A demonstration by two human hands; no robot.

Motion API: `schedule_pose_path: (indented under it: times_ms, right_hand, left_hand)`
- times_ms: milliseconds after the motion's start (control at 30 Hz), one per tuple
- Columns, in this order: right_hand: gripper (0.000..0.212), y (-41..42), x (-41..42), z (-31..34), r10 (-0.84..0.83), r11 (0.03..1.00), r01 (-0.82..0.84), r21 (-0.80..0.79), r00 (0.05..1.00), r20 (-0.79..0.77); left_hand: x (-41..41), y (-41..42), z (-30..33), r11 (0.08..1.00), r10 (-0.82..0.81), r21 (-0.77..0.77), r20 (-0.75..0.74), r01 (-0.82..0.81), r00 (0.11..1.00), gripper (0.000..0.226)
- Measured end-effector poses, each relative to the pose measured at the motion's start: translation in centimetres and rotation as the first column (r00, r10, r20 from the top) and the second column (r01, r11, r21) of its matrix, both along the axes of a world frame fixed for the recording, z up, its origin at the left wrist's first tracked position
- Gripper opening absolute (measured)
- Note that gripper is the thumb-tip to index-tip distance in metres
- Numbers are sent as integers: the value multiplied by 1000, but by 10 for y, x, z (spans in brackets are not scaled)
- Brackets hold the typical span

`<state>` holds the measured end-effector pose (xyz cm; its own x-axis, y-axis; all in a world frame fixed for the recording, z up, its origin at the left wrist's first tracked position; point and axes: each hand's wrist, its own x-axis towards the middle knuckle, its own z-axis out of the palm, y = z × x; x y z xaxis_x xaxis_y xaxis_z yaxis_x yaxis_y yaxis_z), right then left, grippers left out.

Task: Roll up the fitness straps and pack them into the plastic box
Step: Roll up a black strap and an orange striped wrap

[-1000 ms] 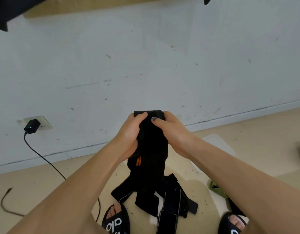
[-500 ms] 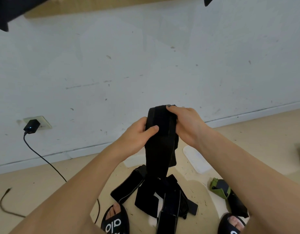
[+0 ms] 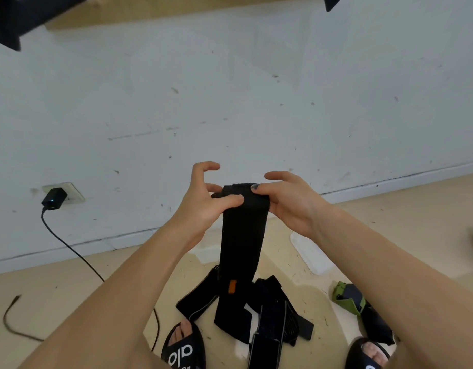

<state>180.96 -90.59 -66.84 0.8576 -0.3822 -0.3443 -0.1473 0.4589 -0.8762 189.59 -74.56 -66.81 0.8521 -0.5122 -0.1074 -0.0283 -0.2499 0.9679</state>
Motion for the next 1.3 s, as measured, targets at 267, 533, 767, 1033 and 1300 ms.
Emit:
schedule_pose_path:
  times_ms: [267,533,767,1033,1300]
  right_hand:
    - [50,-3,-1,1,-32,999,32,-14,999,7]
    - [44,-8,-2,1,16,997,-14,-77,999,35]
    - [31,-6,-4,5,123,849,-100,-520,992,11]
    - [12,-3,-2,2,111,771,-37,-636,991,76]
    - [17,6,4,-4,100,929,-18,-368,974,204]
  left_hand:
    - [-2,5,-7,975,-210,146,393,165,895,43]
    - [3,0,-6,985,-170,124,596,119,785,32]
    - [10,2,-3,987,-137,149,641,52,755,12]
    - [7,3,4,997,61,-66,357,-40,932,11]
    - [10,6,10,985,53,-172,161,-25,986,11]
